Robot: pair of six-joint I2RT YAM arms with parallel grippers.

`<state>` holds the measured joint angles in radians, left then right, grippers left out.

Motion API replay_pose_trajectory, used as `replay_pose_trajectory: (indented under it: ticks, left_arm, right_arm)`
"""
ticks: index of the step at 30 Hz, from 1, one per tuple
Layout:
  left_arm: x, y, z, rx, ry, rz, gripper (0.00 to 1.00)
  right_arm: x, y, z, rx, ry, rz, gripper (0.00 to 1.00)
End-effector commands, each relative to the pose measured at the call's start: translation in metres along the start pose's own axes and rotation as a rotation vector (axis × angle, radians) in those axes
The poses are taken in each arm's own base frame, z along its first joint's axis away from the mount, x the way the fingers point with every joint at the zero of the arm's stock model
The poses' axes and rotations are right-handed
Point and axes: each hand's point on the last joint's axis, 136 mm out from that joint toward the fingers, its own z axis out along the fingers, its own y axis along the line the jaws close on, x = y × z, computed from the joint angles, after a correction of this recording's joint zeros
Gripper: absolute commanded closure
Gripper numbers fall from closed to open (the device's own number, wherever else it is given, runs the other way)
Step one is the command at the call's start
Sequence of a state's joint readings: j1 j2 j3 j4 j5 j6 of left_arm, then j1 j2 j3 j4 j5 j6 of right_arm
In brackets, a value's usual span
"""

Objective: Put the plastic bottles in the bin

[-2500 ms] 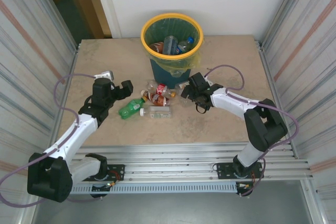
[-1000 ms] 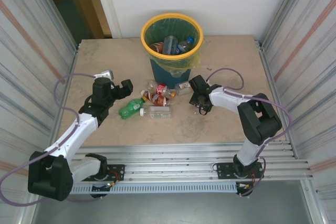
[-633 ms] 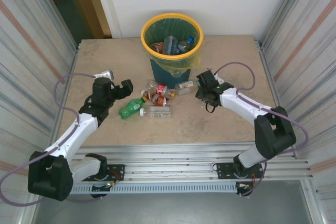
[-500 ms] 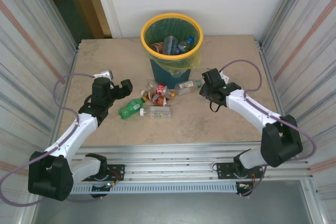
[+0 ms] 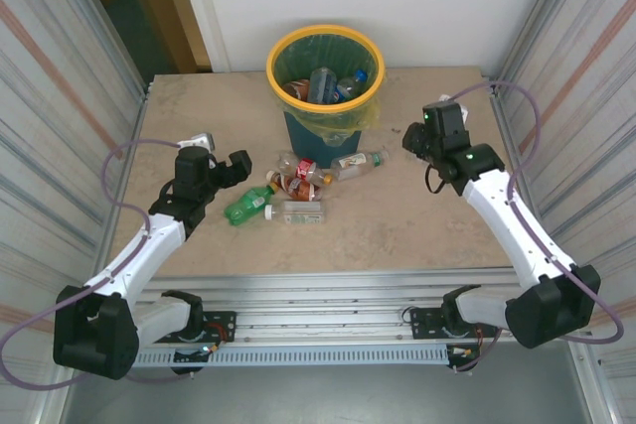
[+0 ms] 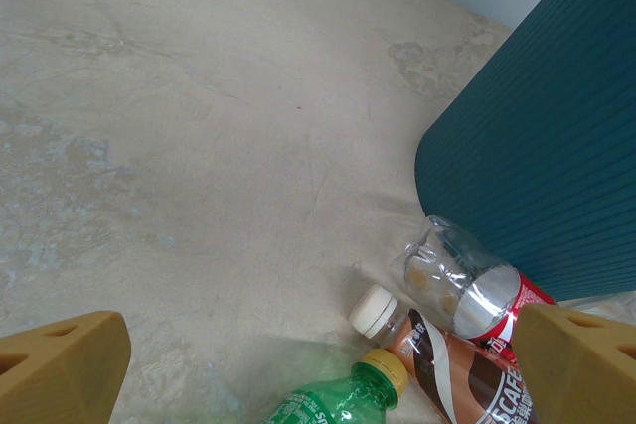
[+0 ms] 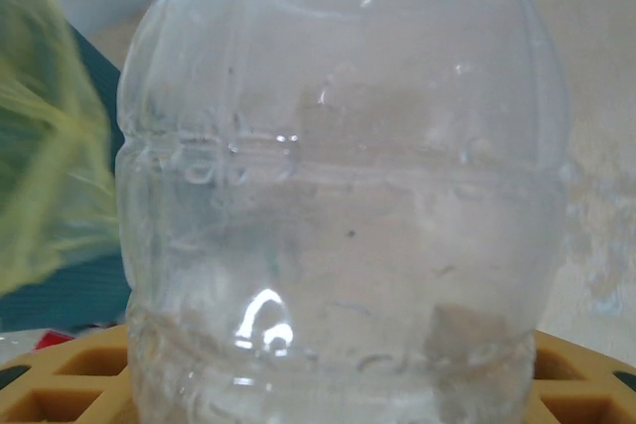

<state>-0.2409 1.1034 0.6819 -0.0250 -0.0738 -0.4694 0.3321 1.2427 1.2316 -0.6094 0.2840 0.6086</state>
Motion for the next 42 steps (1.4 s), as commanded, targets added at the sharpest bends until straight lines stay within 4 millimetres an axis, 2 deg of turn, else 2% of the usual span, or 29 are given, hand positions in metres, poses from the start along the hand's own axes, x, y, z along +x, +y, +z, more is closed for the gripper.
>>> replay_pose_trajectory:
  ticks: [1, 14, 22, 27, 29, 31, 42]
  left_arm:
    - [-0.01, -0.001, -0.002, 0.007, -0.027, -0.013, 0.01]
    - [-0.007, 0.003, -0.003, -0.006, -0.025, -0.015, 0.02]
    - [-0.009, 0.005, -0.005, -0.008, -0.031, -0.018, 0.01]
    - [-0.008, 0.005, -0.005, -0.007, -0.03, -0.022, 0.01]
    - [-0.008, 0.005, -0.005, -0.008, -0.029, -0.021, 0.01]
    - [-0.008, 0.006, -0.005, -0.009, -0.028, -0.023, 0.01]
    - [-0.007, 0.005, -0.002, -0.008, -0.021, -0.022, 0.01]
  right_arm:
    - [-0.023, 0.009, -0.02, -0.044, -0.042, -0.074, 0.47]
    - [-0.088, 0.079, -0.036, -0.271, -0.104, -0.14, 0.47]
    - [-0.109, 0.121, -0.032, -0.409, -0.109, -0.162, 0.47]
    - [-0.113, 0.145, -0.021, -0.478, -0.089, -0.194, 0.47]
    - [-0.108, 0.154, -0.01, -0.5, -0.064, -0.21, 0.47]
    - [-0.115, 0.167, -0.013, -0.539, -0.079, -0.226, 0.47]
    - [-0.092, 0.222, 0.028, -0.578, -0.02, -0.39, 0.47]
